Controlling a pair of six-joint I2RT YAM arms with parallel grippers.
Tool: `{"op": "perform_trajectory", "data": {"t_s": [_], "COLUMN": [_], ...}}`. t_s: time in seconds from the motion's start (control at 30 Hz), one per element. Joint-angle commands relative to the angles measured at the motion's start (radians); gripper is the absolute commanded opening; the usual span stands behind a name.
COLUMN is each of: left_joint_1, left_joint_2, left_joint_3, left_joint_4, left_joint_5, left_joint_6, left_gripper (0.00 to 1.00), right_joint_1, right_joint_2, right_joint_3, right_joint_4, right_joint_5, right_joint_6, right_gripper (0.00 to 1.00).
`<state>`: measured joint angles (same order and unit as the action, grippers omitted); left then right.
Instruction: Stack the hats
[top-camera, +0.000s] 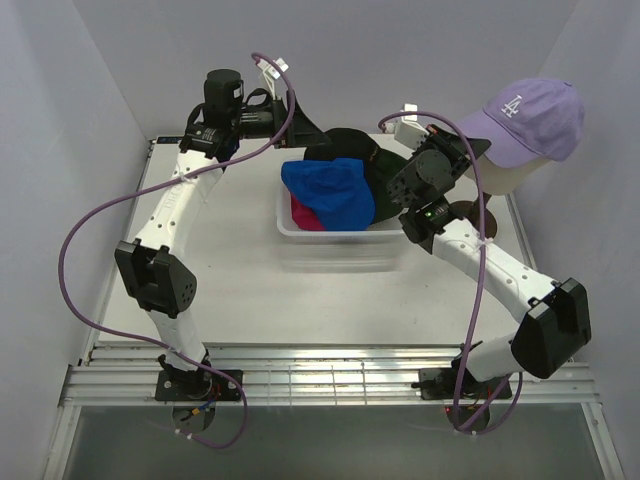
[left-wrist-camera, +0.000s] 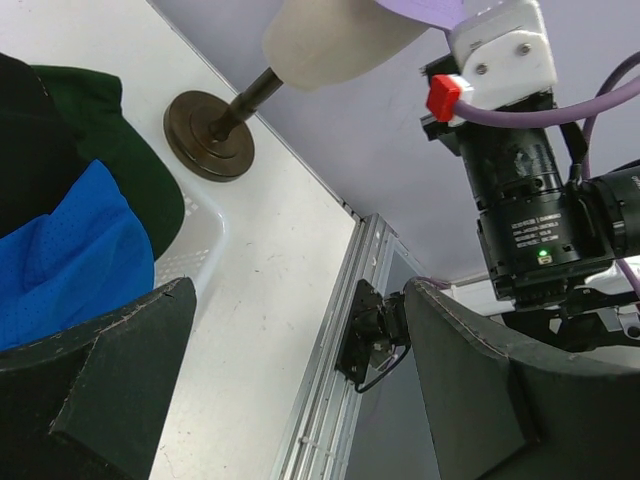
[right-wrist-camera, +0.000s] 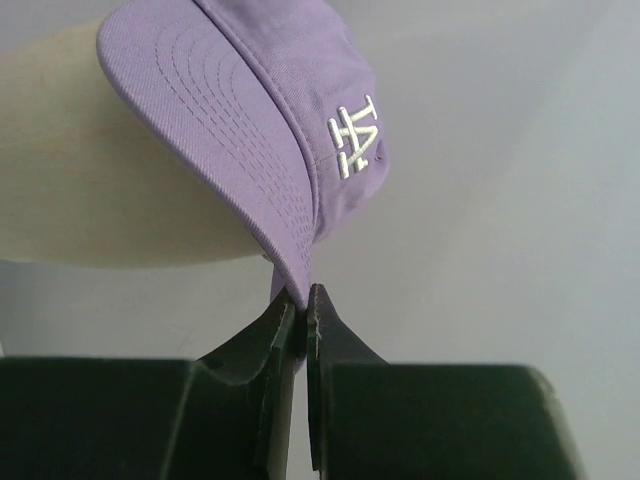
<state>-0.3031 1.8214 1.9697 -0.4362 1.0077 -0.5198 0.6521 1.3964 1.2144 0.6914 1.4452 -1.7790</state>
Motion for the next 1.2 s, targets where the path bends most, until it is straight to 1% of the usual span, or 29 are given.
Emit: {"op": "perform_trajectory", "data": {"t_s": [0.0, 0.33, 0.47, 0.6, 0.77, 0.83, 0.87, 0.9, 0.93, 1.0, 1.17], "left_joint_1": [0.001, 0.005, 0.005, 0.007, 0.012, 0.01, 0.01, 0.012, 0.01, 0.012, 0.013], "left_joint_2": [-0.068, -0.066, -0.071, -0.077, -0.077, -0.076, -0.077, -0.077, -0.079, -0.08, -0.085], "left_joint_3": [-0.014, -0.037, -0.046, -0.057, -0.058, -0.06, -0.061, -0.065, -0.066, -0.074, -0.081], "left_joint_4": [0.017, 0.03, 0.033, 0.034, 0.036, 0.036, 0.036, 0.036, 0.037, 0.037, 0.037], "left_joint_5": [0.022, 0.034, 0.035, 0.035, 0.037, 0.042, 0.043, 0.046, 0.046, 0.045, 0.048], "left_joint_6": [0.01, 0.004, 0.006, 0.007, 0.009, 0.007, 0.007, 0.007, 0.009, 0.01, 0.017], "left_gripper": [0.96, 0.96, 0.96, 0.96, 0.96, 0.96, 0.96, 0.96, 0.96, 0.96, 0.96], "right_joint_1": [0.015, 0.029, 0.029, 0.029, 0.029, 0.029, 0.029, 0.029, 0.029, 0.029, 0.044], "right_joint_2": [0.026, 0.05, 0.075, 0.09, 0.085, 0.087, 0.087, 0.085, 0.082, 0.081, 0.088], "right_joint_3": [0.03, 0.019, 0.049, 0.077, 0.095, 0.114, 0.119, 0.122, 0.119, 0.114, 0.103], "right_joint_4": [0.057, 0.051, 0.048, 0.005, 0.025, 0.052, 0.059, 0.06, 0.06, 0.063, 0.074], "right_joint_5": [0.024, 0.03, 0.024, 0.024, 0.027, 0.029, 0.03, 0.03, 0.03, 0.03, 0.03], "right_joint_6": [0.02, 0.027, 0.03, 0.052, 0.047, 0.027, 0.023, 0.021, 0.021, 0.02, 0.016], "right_gripper": [0.08, 0.08, 0.08, 0.08, 0.08, 0.33, 0.47, 0.82, 0.94, 0.98, 0.94]}}
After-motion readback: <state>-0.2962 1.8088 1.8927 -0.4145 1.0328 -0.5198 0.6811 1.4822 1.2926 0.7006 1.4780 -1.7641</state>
